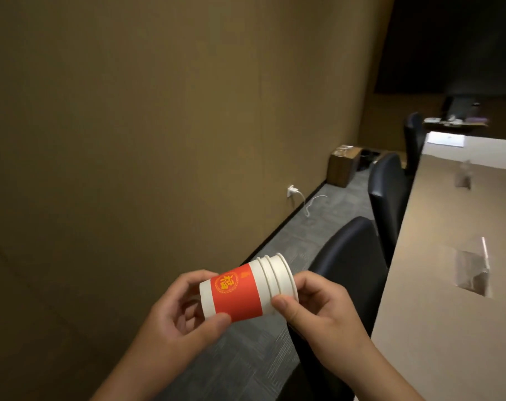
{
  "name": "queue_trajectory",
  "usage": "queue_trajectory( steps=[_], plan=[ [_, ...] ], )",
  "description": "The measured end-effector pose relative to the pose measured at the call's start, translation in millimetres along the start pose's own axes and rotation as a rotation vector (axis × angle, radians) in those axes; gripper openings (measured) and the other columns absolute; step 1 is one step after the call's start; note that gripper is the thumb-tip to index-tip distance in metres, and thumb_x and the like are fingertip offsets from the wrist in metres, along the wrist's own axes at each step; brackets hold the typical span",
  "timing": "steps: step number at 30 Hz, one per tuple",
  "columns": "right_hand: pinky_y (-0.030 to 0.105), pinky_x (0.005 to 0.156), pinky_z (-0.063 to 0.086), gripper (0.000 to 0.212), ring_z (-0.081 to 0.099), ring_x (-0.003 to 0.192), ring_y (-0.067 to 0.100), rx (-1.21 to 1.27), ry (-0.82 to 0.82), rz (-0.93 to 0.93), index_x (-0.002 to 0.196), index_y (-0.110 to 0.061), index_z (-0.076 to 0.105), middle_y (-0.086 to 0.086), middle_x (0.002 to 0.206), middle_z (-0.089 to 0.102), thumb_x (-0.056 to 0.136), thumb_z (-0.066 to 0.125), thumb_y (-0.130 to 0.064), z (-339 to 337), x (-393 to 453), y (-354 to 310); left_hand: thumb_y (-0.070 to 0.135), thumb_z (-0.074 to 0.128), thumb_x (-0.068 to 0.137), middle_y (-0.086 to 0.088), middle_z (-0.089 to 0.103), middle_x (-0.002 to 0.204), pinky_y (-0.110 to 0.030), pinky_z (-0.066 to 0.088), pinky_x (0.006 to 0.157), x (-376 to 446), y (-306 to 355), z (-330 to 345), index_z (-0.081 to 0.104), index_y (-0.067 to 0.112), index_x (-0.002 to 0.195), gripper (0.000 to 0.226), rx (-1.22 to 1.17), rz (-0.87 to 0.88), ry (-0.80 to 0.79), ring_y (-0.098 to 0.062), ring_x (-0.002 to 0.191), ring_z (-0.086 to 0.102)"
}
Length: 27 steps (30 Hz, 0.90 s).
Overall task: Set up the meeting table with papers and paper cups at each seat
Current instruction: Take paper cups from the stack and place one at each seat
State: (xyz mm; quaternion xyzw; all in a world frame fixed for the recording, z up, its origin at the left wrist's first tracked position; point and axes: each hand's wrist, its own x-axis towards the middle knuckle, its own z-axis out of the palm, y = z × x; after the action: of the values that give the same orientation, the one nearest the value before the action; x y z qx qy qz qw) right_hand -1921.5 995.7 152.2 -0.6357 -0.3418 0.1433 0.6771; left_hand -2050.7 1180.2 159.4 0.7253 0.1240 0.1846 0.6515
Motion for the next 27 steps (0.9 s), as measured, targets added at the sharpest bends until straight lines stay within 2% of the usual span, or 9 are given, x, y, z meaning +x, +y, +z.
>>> queue_trajectory(
  steps=[2,4,10,15,18,21,27],
  plan=[
    [0.030,0.064,0.048,0.015,0.060,0.069,0.013,-0.003,0.032,-0.003,0.077,-0.021,0.070,0.004,0.073,0.068,0.074,0.073,-0.035,12.6,19.7,3.0,0.004,0.081,0.063,-0.010,0.072,0.104,-0.027,0.059,0.074,30.0,-4.5,-23.9,0.064,0.023,0.110,0.053,-0.006,0.010,-0.077,-0.022,0.086,0.070],
    [0.029,0.064,0.047,0.019,0.059,0.068,0.013,-0.025,0.057,0.002,0.076,-0.016,0.069,0.005,0.072,0.066,0.074,0.074,-0.034,19.9,39.1,8.8,0.011,0.084,0.058,-0.008,0.070,0.107,-0.031,0.058,0.080,59.1,-9.1,-41.0,0.062,0.024,0.114,0.061,-0.019,0.028,-0.134,-0.025,0.089,0.071],
    [0.028,0.063,0.046,0.024,0.058,0.067,0.012,-0.046,0.186,0.015,0.074,-0.010,0.065,0.004,0.069,0.065,0.073,0.077,-0.032,22.8,107.3,32.9,0.019,0.084,0.052,-0.008,0.070,0.105,-0.031,0.056,0.075,150.9,-36.1,-61.3,0.065,0.029,0.109,0.060,-0.068,0.067,-0.229,-0.026,0.085,0.070],
    [0.025,0.062,0.045,0.037,0.058,0.066,0.009,-0.016,0.222,0.052,0.072,-0.006,0.062,0.001,0.068,0.064,0.069,0.082,-0.038,11.7,174.4,56.9,0.037,0.093,0.051,-0.010,0.069,0.110,-0.036,0.058,0.082,243.8,-49.7,-71.3,0.066,0.027,0.110,0.065,-0.068,0.083,-0.322,-0.029,0.094,0.072],
    [0.021,0.060,0.044,0.026,0.057,0.064,0.006,-0.025,0.248,0.058,0.069,-0.009,0.061,0.000,0.065,0.063,0.069,0.080,-0.028,-3.4,223.9,64.3,0.024,0.086,0.055,-0.007,0.071,0.107,-0.032,0.059,0.081,309.0,-51.2,-66.8,0.067,0.028,0.107,0.055,-0.056,0.107,-0.364,-0.027,0.093,0.072],
    [0.015,0.053,0.042,0.018,0.054,0.057,0.002,-0.031,0.306,0.048,0.065,-0.017,0.061,-0.002,0.063,0.061,0.070,0.078,-0.023,-30.0,279.7,67.0,0.020,0.081,0.056,-0.004,0.072,0.101,-0.026,0.058,0.074,380.1,-48.0,-50.8,0.068,0.028,0.103,0.050,-0.062,0.135,-0.399,-0.022,0.085,0.073],
    [0.020,0.060,0.046,0.020,0.060,0.064,0.006,-0.120,0.475,0.060,0.067,-0.017,0.065,0.000,0.068,0.066,0.066,0.080,-0.030,-89.3,354.1,81.6,0.003,0.077,0.061,-0.002,0.073,0.097,-0.025,0.057,0.064,500.0,-58.6,-0.8,0.068,0.026,0.102,0.047,-0.115,0.143,-0.538,-0.016,0.077,0.071]
  ],
)
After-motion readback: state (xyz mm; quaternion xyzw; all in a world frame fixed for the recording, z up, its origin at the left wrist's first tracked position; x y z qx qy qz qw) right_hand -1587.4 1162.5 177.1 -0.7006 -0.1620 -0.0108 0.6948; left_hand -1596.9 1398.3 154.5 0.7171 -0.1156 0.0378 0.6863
